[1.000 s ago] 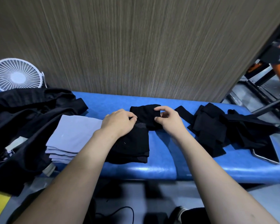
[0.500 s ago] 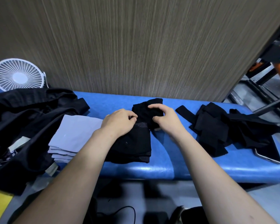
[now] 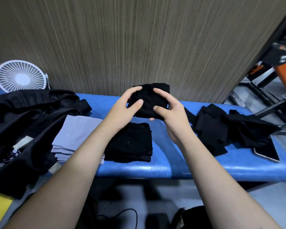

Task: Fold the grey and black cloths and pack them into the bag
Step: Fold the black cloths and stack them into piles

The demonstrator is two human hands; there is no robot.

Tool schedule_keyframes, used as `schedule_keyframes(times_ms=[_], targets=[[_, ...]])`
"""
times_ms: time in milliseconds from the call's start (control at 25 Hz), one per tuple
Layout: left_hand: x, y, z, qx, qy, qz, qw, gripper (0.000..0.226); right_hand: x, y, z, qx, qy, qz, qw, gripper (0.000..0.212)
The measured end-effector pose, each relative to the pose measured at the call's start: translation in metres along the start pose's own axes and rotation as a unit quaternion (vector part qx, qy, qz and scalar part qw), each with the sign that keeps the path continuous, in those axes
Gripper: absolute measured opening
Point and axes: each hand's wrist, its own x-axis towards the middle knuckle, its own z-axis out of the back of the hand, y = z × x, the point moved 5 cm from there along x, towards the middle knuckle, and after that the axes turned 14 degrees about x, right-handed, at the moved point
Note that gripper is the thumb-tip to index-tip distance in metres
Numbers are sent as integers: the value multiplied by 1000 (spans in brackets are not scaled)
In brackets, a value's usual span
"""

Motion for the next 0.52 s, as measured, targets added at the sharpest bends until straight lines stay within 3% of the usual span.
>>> schedule_keyframes(times_ms=[200, 400, 520], targets=[[-17, 1, 14, -47, -14, -6, 999, 36, -21, 1, -5, -36, -18, -20, 999, 49], [-45, 10, 28, 86, -25, -4, 996, 30, -44, -2, -18, -139, -9, -73, 988, 36], [-58, 16, 36, 102, -25, 4, 995, 28, -53, -3, -24, -201, 4, -94, 975, 31]])
